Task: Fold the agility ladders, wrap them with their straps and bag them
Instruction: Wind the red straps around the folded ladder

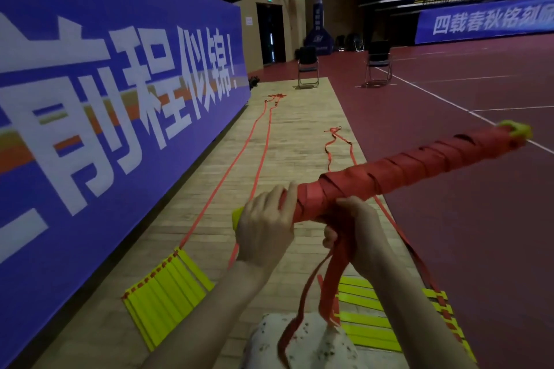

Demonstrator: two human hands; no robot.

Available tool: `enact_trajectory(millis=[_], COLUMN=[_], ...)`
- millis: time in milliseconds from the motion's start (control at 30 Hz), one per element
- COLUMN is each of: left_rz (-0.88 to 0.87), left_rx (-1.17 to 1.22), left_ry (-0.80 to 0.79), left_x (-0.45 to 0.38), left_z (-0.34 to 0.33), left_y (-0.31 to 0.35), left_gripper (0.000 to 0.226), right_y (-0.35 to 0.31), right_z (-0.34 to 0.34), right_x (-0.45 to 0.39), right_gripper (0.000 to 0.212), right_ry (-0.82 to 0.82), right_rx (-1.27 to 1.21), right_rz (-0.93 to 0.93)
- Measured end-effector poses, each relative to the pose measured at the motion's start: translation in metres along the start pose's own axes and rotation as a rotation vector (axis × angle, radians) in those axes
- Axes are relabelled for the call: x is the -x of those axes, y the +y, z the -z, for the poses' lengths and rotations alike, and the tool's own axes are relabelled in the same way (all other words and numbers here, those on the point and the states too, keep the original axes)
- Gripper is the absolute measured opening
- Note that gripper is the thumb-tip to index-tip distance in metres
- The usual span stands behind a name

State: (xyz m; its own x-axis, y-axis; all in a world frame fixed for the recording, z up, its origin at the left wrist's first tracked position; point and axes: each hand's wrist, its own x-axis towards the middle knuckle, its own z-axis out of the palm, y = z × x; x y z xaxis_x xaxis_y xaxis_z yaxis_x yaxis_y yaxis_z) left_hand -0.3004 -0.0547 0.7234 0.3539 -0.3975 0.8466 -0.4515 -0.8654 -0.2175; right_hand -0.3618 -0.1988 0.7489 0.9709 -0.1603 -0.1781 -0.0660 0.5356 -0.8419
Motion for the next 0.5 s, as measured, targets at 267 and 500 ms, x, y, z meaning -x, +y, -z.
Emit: enact_trajectory(millis=[267,500], left_rz=[0.005,0.349], left_rx=[0.221,0.966], left_ry=[-0.530,-1.203], left_x=[-0.028,-0.057], left_z=[0.021,0.008], left_y=[0.004,-0.019], left_gripper=[0.079,0.045], right_y=[0.015,-0.003], right_z=[0.012,0.031], right_x=[-0.001,-0.009], right_gripper=[0.031,0.038], right_ry=[0.211,0.098], right_rx=[0.026,0.312], right_rz=[0.179,0.233])
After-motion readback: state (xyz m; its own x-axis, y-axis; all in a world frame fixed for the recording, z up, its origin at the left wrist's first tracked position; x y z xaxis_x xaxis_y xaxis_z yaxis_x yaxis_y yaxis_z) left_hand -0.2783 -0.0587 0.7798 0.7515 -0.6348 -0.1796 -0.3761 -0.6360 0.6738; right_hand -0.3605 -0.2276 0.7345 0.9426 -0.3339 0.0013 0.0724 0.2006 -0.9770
